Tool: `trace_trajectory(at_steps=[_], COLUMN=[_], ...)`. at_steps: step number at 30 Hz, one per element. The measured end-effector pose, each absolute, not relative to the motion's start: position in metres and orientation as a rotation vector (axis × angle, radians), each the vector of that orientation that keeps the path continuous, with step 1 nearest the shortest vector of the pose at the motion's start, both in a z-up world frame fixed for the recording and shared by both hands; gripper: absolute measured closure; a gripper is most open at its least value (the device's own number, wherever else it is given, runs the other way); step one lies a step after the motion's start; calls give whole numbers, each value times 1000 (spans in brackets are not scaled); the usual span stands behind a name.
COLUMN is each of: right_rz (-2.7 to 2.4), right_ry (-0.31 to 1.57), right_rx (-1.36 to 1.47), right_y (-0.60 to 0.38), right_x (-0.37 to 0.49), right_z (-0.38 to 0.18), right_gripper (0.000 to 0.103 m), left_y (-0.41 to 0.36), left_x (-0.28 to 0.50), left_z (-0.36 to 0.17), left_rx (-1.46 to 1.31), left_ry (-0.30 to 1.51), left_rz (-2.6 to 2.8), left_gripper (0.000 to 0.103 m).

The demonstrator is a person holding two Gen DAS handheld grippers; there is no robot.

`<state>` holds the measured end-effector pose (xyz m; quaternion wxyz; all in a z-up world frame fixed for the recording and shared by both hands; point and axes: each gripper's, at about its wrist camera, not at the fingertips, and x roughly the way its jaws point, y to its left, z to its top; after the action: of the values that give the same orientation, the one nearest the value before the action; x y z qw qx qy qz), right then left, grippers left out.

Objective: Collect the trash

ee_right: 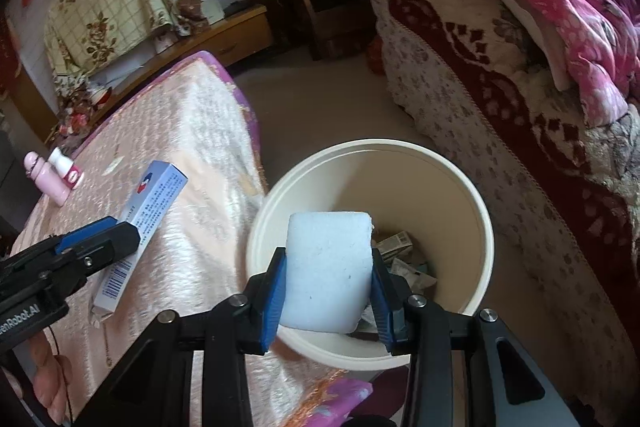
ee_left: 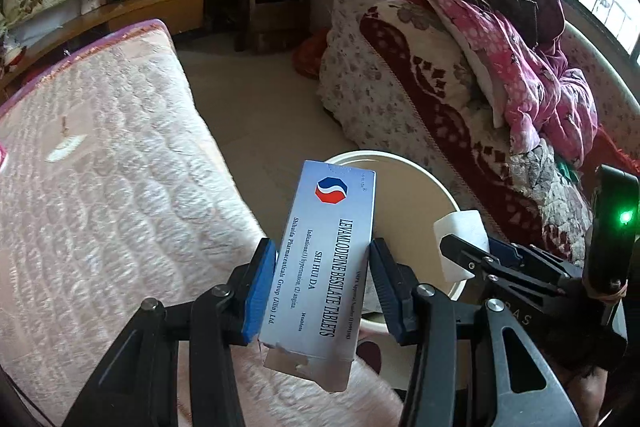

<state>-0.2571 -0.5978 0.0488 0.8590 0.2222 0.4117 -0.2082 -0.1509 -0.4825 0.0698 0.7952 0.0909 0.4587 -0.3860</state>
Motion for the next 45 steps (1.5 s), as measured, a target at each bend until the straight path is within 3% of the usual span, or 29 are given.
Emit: trace_trajectory(at_steps=[6, 8, 9, 11, 25, 35, 45], right_rz=[-490, -510, -527, -543, -542, -567, -554], right_ry=[848, 847, 850, 853, 792, 671, 593], right_rx=[501, 503, 500, 488, 427, 352, 313], right_y=[-613, -617, -618, -619, -597, -564, -529], right_x=[-263, -263, -263, -263, -271, -284, -297], right_z=[38, 34, 32, 31, 48, 85, 118], right_gripper=[56, 41, 31, 30, 30, 30, 30], left_y=[-501, -506, -507, -505, -463, -406, -359], left_x=[-148, -147, -146, -146, -161, -175, -193], left_z=[58, 54, 53, 53, 71, 105, 135], left_rx=[181, 169, 161, 143, 207, 170, 134], left_ry=[1016, 1027, 1035, 1030, 871, 715, 589], left_rz=[-857, -878, -888, -884, -777, -700, -658], left_gripper=[53, 50, 39, 30, 29, 15, 14])
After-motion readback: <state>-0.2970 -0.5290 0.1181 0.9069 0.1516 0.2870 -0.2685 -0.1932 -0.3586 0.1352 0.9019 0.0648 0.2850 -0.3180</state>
